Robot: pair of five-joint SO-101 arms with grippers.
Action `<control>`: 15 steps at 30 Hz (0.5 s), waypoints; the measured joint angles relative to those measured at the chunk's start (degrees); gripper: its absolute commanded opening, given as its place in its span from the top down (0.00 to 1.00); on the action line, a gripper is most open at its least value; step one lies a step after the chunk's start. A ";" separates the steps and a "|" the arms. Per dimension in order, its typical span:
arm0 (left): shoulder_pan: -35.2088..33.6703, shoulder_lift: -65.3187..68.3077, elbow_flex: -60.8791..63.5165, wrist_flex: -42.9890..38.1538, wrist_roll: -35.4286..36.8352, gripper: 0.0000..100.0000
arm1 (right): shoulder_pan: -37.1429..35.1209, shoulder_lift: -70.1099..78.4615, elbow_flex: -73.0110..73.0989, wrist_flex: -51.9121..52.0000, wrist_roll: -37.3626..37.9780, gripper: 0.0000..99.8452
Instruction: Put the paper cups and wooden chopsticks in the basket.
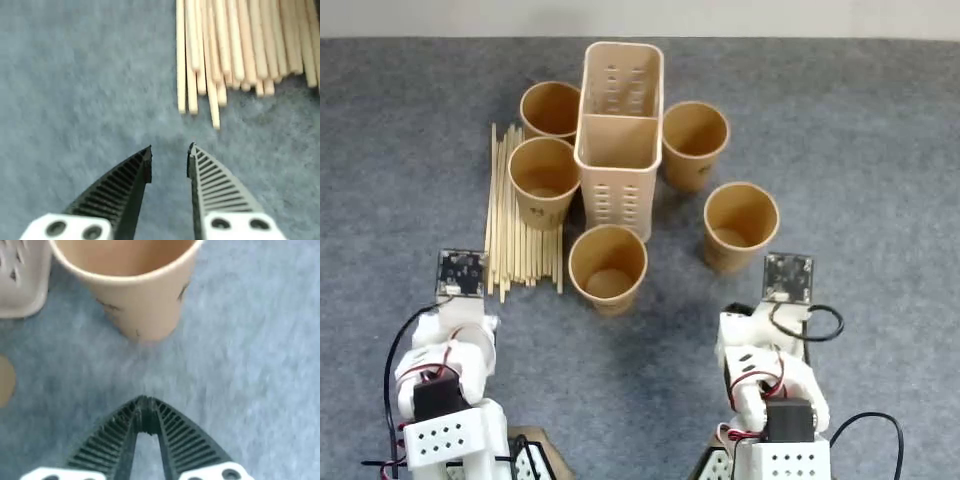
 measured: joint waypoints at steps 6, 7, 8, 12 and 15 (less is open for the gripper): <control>-3.69 0.70 -4.31 -6.86 -6.68 0.85 | 7.65 -0.09 0.00 -7.03 20.84 0.95; -3.87 0.88 -6.59 -6.42 -6.68 0.85 | 8.70 0.00 0.00 -7.38 21.19 0.93; -3.87 1.41 -9.14 -5.27 -6.68 0.85 | 9.49 0.00 0.00 -7.38 21.54 0.92; -3.25 7.12 -23.30 2.99 -6.68 0.85 | 10.64 0.09 -2.90 -2.29 22.77 0.90; -1.85 15.91 -36.57 9.14 -6.68 0.85 | 10.46 0.09 -9.41 0.62 22.77 0.90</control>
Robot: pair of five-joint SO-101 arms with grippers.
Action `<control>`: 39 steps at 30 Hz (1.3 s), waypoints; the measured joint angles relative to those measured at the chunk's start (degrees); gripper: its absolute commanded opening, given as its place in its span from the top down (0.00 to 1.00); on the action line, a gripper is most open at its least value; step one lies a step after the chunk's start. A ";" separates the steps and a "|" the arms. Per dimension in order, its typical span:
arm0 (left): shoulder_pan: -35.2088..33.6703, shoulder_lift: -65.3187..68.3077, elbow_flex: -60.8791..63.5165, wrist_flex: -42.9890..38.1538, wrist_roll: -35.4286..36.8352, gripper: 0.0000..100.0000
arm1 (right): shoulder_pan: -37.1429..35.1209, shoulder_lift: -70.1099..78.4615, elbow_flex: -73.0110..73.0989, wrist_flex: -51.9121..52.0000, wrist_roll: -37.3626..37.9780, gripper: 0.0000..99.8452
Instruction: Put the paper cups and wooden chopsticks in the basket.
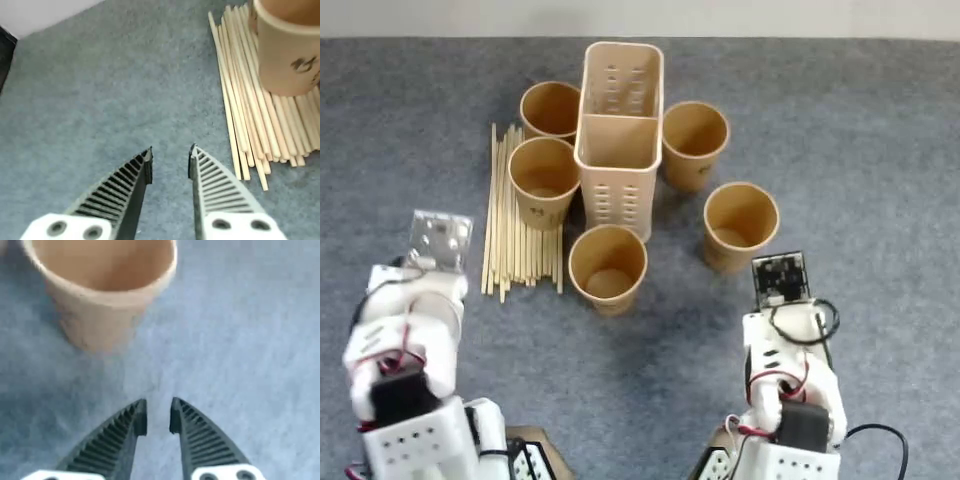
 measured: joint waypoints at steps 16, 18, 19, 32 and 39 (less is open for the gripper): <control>10.02 75.25 -84.13 24.18 12.84 0.75 | 0.18 71.21 -57.85 3.08 -8.26 0.90; 10.11 83.52 -92.92 27.25 13.36 0.75 | 0.18 83.08 -67.16 5.27 -9.67 0.90; 10.11 87.47 -97.05 28.57 13.63 0.75 | 0.18 88.53 -71.65 6.42 -10.29 0.90; 14.59 109.63 -127.91 36.57 15.30 0.75 | -2.64 114.20 -91.25 9.67 -12.13 0.90; 15.38 109.63 -127.65 37.19 15.30 0.75 | -2.64 114.37 -91.34 10.02 -12.13 0.90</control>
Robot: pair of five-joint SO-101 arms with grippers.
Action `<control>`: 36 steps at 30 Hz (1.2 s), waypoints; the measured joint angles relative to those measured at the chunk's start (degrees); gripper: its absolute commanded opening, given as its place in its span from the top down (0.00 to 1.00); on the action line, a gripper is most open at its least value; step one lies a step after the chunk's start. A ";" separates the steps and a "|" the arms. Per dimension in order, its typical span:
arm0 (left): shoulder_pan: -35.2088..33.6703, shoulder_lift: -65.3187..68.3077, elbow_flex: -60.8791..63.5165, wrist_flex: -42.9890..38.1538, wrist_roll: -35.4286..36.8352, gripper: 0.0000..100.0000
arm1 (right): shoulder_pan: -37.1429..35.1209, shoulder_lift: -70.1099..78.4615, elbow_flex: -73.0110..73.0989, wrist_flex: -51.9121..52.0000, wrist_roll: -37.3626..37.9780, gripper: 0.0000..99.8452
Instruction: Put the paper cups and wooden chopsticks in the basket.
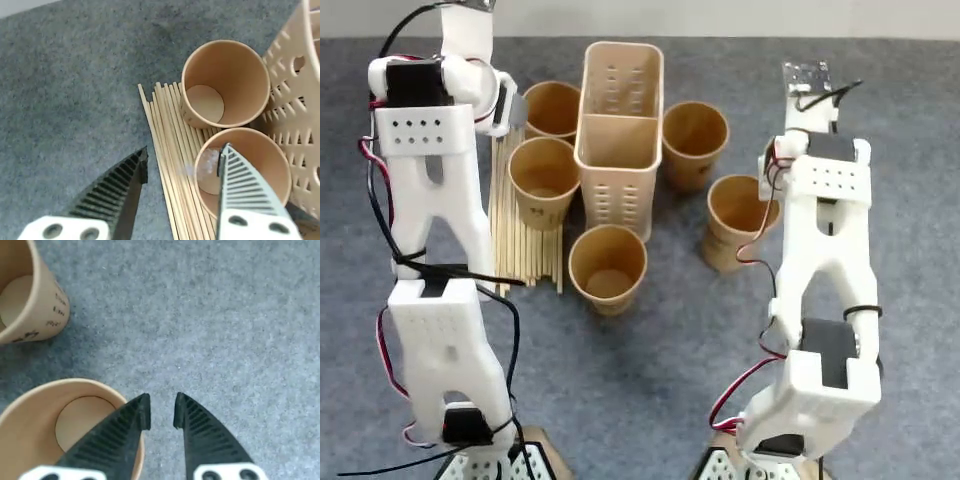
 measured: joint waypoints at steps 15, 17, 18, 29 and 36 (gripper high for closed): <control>0.00 0.09 19.87 0.26 0.00 0.76 | -0.09 0.44 0.09 1.76 -0.09 0.90; 0.00 0.09 20.75 0.26 0.00 0.76 | -0.09 0.79 0.18 1.93 -0.09 0.90; 0.00 0.09 21.36 0.26 0.00 0.76 | -0.26 0.79 0.18 1.93 -0.09 0.90; 0.00 0.09 22.95 0.26 0.00 0.80 | -1.05 0.79 1.67 5.80 -0.09 0.90; 0.00 0.26 23.12 0.09 0.00 0.79 | -1.23 0.79 -9.41 13.10 -0.09 0.90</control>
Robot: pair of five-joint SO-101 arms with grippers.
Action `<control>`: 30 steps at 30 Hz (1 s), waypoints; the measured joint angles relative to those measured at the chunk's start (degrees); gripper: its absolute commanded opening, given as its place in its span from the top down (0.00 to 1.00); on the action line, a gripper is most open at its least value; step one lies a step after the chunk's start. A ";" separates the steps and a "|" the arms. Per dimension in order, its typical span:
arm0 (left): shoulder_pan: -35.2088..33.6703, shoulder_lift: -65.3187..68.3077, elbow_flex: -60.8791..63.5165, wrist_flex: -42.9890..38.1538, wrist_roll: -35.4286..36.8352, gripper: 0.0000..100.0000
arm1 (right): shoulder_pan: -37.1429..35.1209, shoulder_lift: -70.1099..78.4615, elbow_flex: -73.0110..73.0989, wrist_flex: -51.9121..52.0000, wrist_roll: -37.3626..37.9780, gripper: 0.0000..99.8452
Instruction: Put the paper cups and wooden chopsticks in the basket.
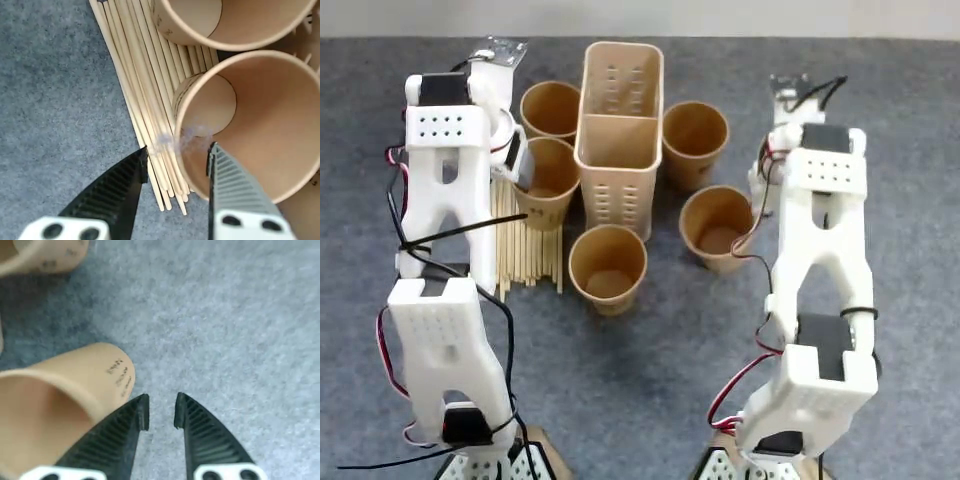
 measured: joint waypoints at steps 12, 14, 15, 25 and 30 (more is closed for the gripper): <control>0.00 0.00 0.00 0.00 0.00 0.79 | -2.99 0.00 -2.81 3.16 0.00 0.90; 0.00 0.00 0.00 0.00 0.00 0.79 | -3.08 0.00 1.58 -0.09 0.00 0.90; 0.00 0.00 0.00 0.00 0.00 0.79 | -3.08 0.00 3.52 -1.76 0.00 0.90; 0.00 4.92 0.09 -0.09 0.00 0.81 | -3.08 0.00 15.12 -11.25 0.00 0.91; 0.00 11.16 -0.18 -4.04 0.00 1.00 | -3.08 0.00 19.16 -13.63 0.00 0.99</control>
